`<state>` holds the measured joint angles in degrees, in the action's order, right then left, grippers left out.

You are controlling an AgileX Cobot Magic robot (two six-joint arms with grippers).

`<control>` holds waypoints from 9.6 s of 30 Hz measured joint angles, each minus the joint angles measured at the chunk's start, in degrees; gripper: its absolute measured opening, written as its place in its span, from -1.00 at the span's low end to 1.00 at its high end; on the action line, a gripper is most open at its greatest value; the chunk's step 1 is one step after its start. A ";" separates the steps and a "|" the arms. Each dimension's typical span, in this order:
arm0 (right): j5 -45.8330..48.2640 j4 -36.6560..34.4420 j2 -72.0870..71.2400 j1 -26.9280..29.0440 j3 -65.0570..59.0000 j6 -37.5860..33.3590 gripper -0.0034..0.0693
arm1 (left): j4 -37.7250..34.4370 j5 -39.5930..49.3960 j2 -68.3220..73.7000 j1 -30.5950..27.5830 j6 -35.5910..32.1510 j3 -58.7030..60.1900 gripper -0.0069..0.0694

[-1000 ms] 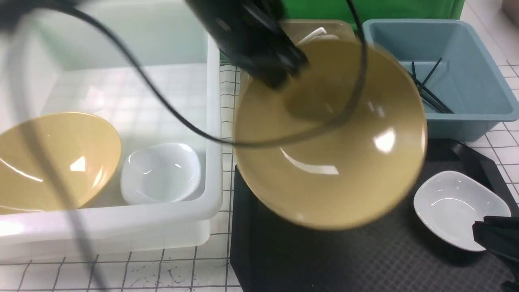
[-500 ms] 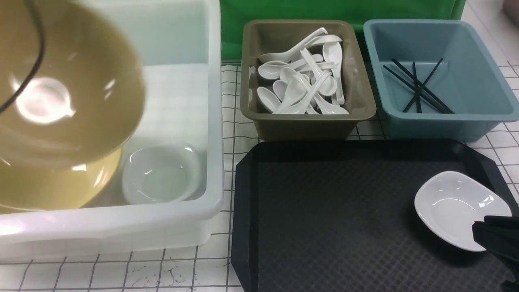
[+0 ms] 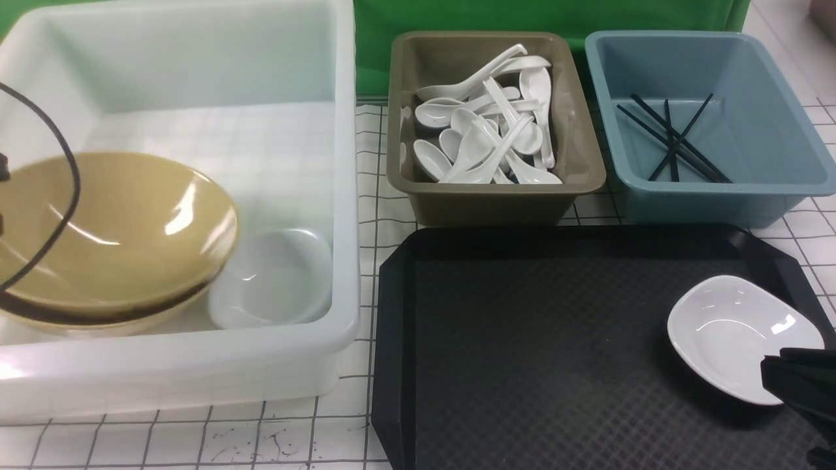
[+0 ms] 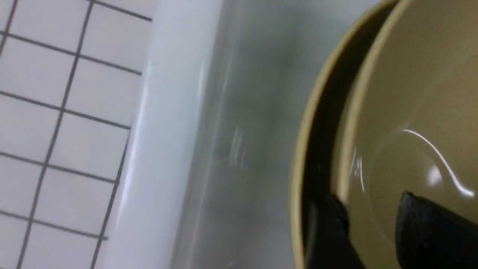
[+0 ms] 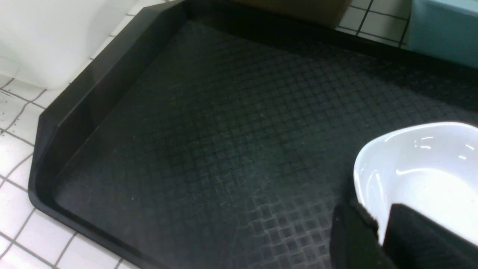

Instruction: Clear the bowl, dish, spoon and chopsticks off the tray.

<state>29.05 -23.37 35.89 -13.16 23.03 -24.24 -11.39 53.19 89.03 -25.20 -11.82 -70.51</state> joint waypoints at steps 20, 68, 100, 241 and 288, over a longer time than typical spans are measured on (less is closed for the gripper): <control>21.01 21.85 10.01 1.21 12.99 19.10 -0.05 | -6.43 2.77 -21.28 10.43 -1.06 -0.47 -0.46; 8.40 15.36 58.03 7.32 25.07 10.94 0.11 | 28.12 -27.27 -66.11 46.91 6.56 44.71 -0.83; 27.32 2.59 96.20 -26.24 106.77 19.10 -0.67 | 75.51 -17.21 -83.52 46.93 72.16 51.45 -0.83; -10.51 30.19 -36.57 11.31 -24.53 36.04 -0.77 | 70.97 -21.67 -85.58 46.98 72.69 62.91 -0.83; -10.51 30.15 -36.57 11.31 -24.49 36.04 -0.65 | 74.25 -53.97 -89.78 17.02 80.33 72.03 -0.83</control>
<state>18.54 6.77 -0.68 -1.84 -1.45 11.80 62.86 -0.78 -0.75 -8.19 68.51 1.51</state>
